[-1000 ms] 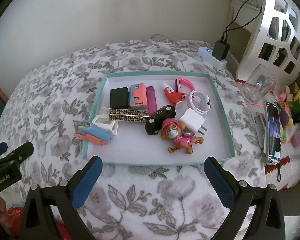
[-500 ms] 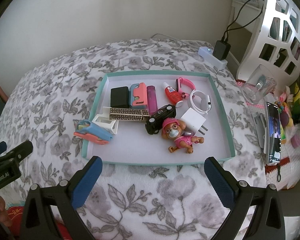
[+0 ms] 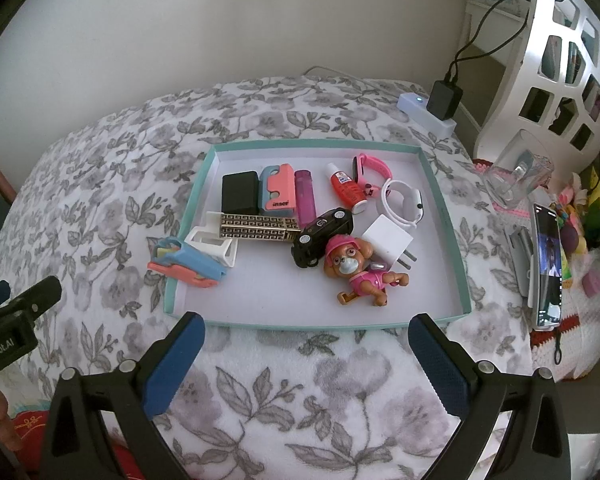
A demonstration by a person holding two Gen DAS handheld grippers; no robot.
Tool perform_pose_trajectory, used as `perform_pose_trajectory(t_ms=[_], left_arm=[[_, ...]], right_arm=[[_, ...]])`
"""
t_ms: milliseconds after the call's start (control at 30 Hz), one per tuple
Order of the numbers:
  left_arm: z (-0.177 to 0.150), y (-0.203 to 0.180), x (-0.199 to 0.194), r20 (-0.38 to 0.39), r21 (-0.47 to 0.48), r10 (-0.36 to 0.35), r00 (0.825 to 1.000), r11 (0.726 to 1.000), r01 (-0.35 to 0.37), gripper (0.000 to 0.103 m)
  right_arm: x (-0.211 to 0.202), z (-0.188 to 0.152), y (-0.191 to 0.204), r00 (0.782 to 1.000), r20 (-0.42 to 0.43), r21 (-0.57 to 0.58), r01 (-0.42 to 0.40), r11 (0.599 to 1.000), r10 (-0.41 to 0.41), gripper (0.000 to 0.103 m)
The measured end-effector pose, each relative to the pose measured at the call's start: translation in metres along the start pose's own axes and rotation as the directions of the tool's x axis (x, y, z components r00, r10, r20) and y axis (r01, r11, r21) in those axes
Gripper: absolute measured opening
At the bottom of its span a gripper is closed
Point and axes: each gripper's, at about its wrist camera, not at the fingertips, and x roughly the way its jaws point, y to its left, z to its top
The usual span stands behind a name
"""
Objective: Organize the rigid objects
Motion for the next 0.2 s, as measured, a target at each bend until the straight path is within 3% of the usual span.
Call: perform_pose_trajectory(t_ms=[200], left_arm=[[0.0000, 0.0001, -0.0012, -0.001, 0.002, 0.009, 1.000, 1.000, -0.009, 0.101]], right_arm=[[0.0001, 0.0009, 0.0009, 1.000, 0.000, 0.000, 0.000, 1.000, 0.000, 0.103]])
